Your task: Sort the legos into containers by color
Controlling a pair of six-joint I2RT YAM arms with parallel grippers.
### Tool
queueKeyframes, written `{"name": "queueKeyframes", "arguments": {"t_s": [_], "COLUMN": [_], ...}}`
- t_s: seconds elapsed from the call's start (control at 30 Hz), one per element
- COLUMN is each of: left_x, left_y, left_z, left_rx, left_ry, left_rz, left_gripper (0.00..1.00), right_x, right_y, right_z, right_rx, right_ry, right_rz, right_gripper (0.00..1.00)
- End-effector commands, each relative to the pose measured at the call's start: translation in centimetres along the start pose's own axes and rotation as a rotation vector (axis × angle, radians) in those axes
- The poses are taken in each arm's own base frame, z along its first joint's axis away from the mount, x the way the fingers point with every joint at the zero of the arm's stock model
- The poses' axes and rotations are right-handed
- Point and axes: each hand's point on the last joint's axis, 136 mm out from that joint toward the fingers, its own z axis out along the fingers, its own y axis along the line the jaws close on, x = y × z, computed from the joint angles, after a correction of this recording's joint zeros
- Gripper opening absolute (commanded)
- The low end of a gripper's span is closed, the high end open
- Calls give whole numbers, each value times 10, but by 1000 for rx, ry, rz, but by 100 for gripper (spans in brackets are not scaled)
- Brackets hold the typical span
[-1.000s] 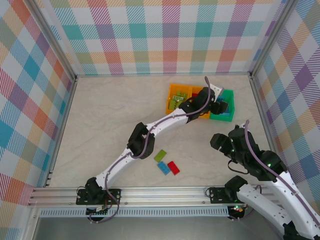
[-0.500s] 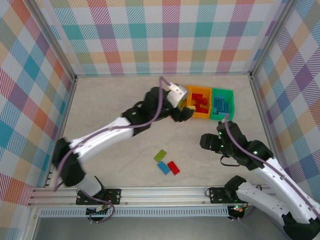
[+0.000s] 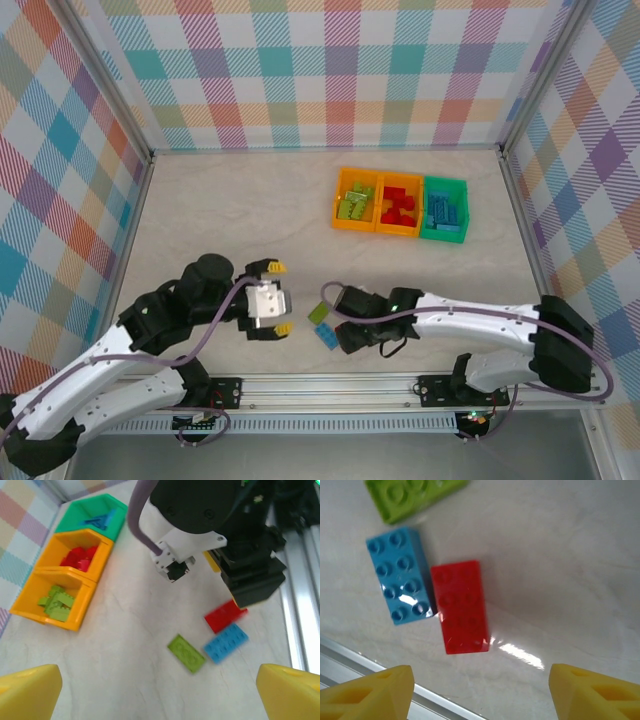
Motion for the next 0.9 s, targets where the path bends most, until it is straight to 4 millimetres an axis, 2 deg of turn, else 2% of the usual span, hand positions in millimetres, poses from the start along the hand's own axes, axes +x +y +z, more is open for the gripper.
{"name": "queueKeyframes", "arguments": {"t_s": [0.0, 0.1, 0.17, 0.33, 0.4, 0.53, 0.7, 0.87], "left_x": [23, 27, 28, 34, 35, 35, 32, 12], "left_y": [-29, -32, -31, -31, -33, -33, -30, -25], "left_z": [-1, 2, 5, 13, 15, 19, 19, 18], "left_rx": [94, 66, 46, 40, 52, 55, 36, 27], "left_ry": [33, 2, -16, -11, -8, -15, -40, -154], "left_rz": [72, 77, 84, 103, 101, 102, 103, 71], "left_gripper": [100, 100, 100, 100, 100, 100, 100, 100], "right_x": [3, 1, 0, -1, -1, 2, -4, -33], "right_y": [13, 24, 24, -1, -5, -5, -14, -28], "right_z": [14, 29, 39, 57, 61, 70, 57, 11], "right_rx": [-25, -60, -45, 110, 136, 141, 166, 171], "right_ry": [14, 19, 21, 8, 5, 22, -31, -194], "right_rz": [-48, -65, -57, -36, -45, -45, -23, 36], "right_gripper": [68, 65, 64, 62, 61, 45, 28, 25]}}
